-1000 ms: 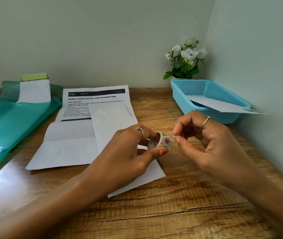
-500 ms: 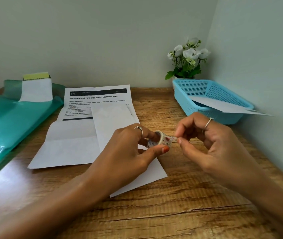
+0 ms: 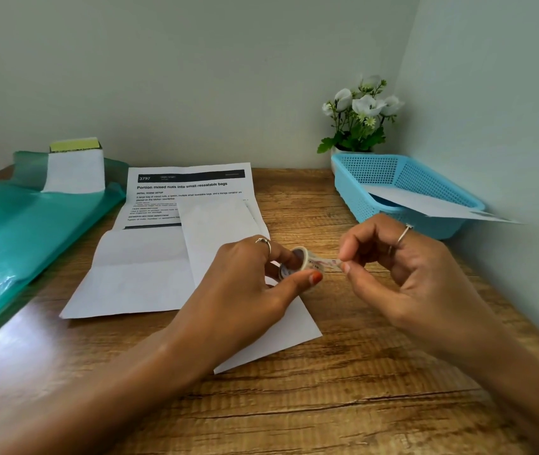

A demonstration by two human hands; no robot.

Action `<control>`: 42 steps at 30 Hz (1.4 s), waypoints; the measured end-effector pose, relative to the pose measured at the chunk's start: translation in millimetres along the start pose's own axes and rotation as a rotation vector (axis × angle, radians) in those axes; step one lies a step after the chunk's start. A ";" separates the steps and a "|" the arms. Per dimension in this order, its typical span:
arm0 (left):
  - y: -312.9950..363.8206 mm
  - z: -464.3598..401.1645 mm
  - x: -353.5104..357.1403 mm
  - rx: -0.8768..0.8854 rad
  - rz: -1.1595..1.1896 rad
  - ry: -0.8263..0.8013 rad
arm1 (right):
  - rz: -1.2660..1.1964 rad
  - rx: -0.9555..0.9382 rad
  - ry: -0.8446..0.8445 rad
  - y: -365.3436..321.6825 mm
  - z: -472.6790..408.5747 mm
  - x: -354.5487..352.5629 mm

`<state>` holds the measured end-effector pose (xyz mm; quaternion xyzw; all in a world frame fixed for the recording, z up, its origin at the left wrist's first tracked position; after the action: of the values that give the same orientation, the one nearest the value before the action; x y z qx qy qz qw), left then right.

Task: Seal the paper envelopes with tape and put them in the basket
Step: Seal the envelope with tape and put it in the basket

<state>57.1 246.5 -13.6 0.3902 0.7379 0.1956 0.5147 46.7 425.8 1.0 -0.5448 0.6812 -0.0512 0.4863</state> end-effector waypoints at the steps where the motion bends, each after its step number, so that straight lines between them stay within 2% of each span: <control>1: 0.0 0.1 0.0 -0.004 -0.006 -0.001 | 0.000 -0.003 0.001 0.0 0.2 0.0; 14: -6.0 -0.3 -3.1 -0.073 0.033 -0.042 | -0.082 0.049 0.100 2.8 -0.2 -4.2; 24: 10.5 9.8 4.8 0.127 -0.023 -0.156 | -0.177 0.121 0.129 7.1 -1.7 -12.1; 29: 21.9 9.2 21.8 0.304 -0.071 -0.299 | -0.178 0.127 0.198 10.8 -4.0 -13.5; 34: 36.6 11.1 47.3 0.493 -0.206 -0.333 | -0.210 0.122 0.258 15.1 -3.7 -18.3; 42: 43.5 20.5 46.1 0.525 -0.297 -0.313 | -0.218 0.111 0.207 15.0 -3.1 -19.0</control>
<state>84.4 306.8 -19.6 0.4232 0.7238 -0.1405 0.5265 32.8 445.5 5.1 -0.5798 0.6605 -0.1972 0.4345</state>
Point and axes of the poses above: each hand's wrist, its own z-axis away from the middle knuckle, its own x-axis out of the palm, y = z × x, the point moved 1 cm from there along -z, towards the middle knuckle, and after that the axes turned 4 degrees about z, right-handed, at the moved point
